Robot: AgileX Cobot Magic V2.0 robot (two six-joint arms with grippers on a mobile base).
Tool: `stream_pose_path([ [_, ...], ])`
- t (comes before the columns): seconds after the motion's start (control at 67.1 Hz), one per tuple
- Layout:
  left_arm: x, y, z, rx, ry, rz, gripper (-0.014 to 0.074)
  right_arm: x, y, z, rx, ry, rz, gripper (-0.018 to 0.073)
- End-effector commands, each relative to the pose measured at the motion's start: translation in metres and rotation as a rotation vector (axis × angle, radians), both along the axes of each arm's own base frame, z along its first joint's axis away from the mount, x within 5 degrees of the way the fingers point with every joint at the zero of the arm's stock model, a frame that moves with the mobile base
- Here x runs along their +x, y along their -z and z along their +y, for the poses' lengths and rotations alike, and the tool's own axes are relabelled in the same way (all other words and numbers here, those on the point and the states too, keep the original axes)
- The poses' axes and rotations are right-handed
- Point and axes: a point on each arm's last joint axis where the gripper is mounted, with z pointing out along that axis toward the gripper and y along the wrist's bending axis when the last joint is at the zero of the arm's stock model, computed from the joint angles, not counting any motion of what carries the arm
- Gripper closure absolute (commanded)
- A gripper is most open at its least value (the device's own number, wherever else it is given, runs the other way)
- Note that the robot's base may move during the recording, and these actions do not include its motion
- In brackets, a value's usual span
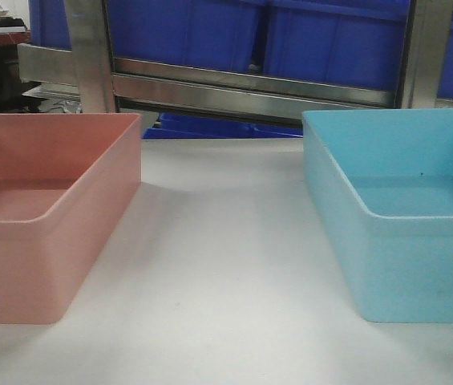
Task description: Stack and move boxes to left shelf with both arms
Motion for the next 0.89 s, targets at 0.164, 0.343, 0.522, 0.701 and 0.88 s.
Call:
stream_pose_path([
  [0.164, 0.002, -0.019, 0.003, 0.022, 0.003, -0.054, 0.0463, -0.002, -0.010, 0.001, -0.026, -0.003, -0.099, 0.0503],
  [0.343, 0.001, -0.020, 0.003, 0.019, 0.003, -0.041, 0.0607, -0.002, -0.010, 0.001, -0.026, -0.003, -0.099, 0.0503],
  [0.522, -0.007, -0.036, -0.013, -0.029, 0.000, 0.022, 0.0608, -0.002, -0.010, 0.001, -0.026, -0.003, -0.099, 0.0503],
  [0.701, -0.015, -0.058, -0.045, -0.160, -0.012, 0.012, 0.0608, -0.002, -0.010, 0.001, -0.026, -0.003, -0.099, 0.0503],
  [0.88, -0.022, -0.065, -0.086, -0.222, -0.022, 0.029, 0.0607, -0.002, -0.010, 0.001, -0.026, -0.003, -0.099, 0.0503],
])
